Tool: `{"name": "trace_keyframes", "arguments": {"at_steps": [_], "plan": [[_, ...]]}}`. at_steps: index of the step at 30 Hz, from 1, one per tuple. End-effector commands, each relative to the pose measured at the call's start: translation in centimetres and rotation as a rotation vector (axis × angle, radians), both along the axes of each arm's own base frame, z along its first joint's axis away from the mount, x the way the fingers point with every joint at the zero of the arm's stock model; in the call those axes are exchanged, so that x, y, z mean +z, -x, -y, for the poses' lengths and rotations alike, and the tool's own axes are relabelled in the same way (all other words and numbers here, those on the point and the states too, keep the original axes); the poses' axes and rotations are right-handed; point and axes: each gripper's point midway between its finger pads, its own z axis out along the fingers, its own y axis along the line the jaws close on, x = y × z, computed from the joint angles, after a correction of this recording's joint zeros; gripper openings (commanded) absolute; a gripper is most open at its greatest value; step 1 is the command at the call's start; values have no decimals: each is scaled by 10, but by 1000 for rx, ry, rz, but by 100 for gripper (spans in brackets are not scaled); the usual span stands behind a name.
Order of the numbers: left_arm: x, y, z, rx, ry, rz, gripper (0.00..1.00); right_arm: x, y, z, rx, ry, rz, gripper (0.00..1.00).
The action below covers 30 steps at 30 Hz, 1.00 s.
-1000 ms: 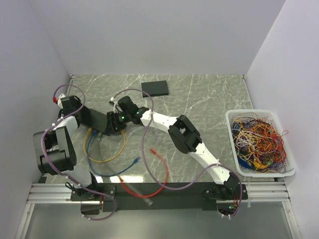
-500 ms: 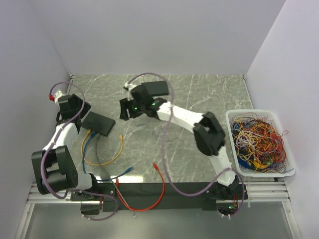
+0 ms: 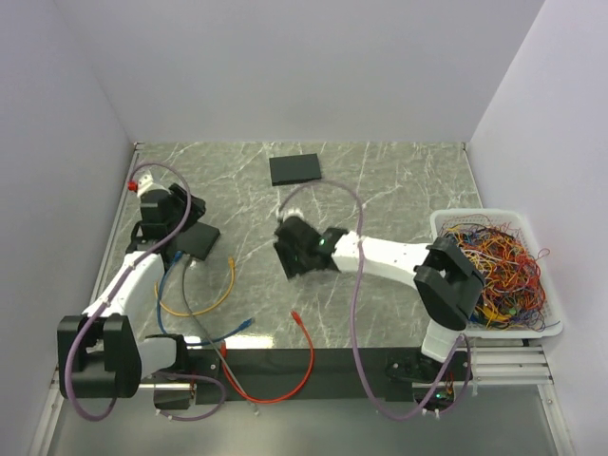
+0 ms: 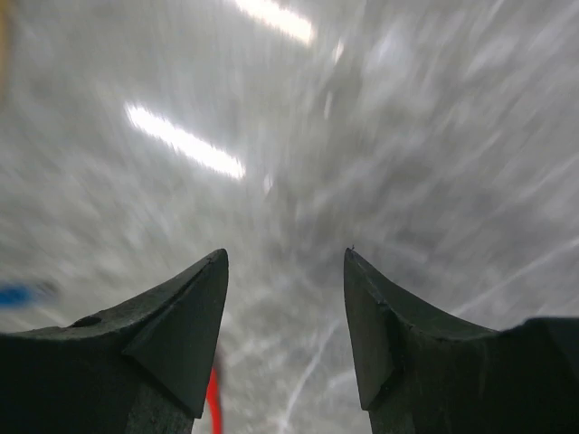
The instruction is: Insert the plug into the switch port
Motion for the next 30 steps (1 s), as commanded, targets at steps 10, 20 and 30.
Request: {"name": "trace_keyframes", "arguments": {"at_steps": [10,20,30], "plan": [[-5,26,41,-112,20,16,57,-53,99,16,42,137,-104,58],[-6,39,53,-176,30,22,57,-89,118,9,56,149,-156,55],[-28,42,78,-292,36,-16,56,-47,98,14,2,88,-15,57]]}}
